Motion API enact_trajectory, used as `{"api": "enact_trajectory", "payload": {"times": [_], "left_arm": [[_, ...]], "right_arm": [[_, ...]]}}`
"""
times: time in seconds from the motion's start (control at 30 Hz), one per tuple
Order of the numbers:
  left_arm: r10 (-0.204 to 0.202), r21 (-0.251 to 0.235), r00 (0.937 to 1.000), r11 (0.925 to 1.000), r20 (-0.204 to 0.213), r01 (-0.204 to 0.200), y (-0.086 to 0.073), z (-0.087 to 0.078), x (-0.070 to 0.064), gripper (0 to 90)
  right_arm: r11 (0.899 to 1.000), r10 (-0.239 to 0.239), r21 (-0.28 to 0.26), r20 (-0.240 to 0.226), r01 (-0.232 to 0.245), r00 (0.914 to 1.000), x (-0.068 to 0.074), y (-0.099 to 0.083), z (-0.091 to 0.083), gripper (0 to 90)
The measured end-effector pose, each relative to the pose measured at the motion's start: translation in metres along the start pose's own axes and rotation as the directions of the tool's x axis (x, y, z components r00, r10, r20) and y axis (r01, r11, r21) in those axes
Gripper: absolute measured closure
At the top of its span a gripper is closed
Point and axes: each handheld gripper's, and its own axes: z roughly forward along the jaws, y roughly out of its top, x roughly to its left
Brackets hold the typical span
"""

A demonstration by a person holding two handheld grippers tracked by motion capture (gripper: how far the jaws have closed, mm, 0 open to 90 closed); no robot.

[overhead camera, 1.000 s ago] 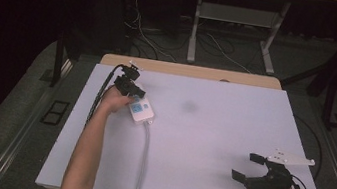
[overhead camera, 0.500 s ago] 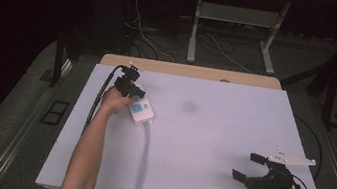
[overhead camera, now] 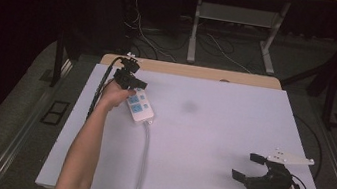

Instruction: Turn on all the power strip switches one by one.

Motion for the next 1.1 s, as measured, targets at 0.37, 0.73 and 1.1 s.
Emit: {"api": "enact_trajectory", "payload": {"times": [0.37,0.73,1.1], "left_arm": [[-0.03,-0.046,0.9987,0.9986,-0.042,0.028,0.008,-0.006,0.016,89.4],[-0.081,-0.117,0.9917,0.9908,-0.1,0.069,-0.001,0.001,0.025,89.4],[-0.087,-0.09,0.9897,0.993,-0.114,0.077,-0.019,0.019,0.026,89.3]], "right_arm": [[1.0,0.002,0.0,-0.001,-0.002,1.0,-0.001,0.0,0.0,1.3],[1.0,0.004,-0.005,0.002,-0.004,1.0,-0.001,0.0,0.0,1.3],[1.0,0.0,-0.001,0.0,0.0,1.0,-0.001,0.0,0.001,1.3]]}}
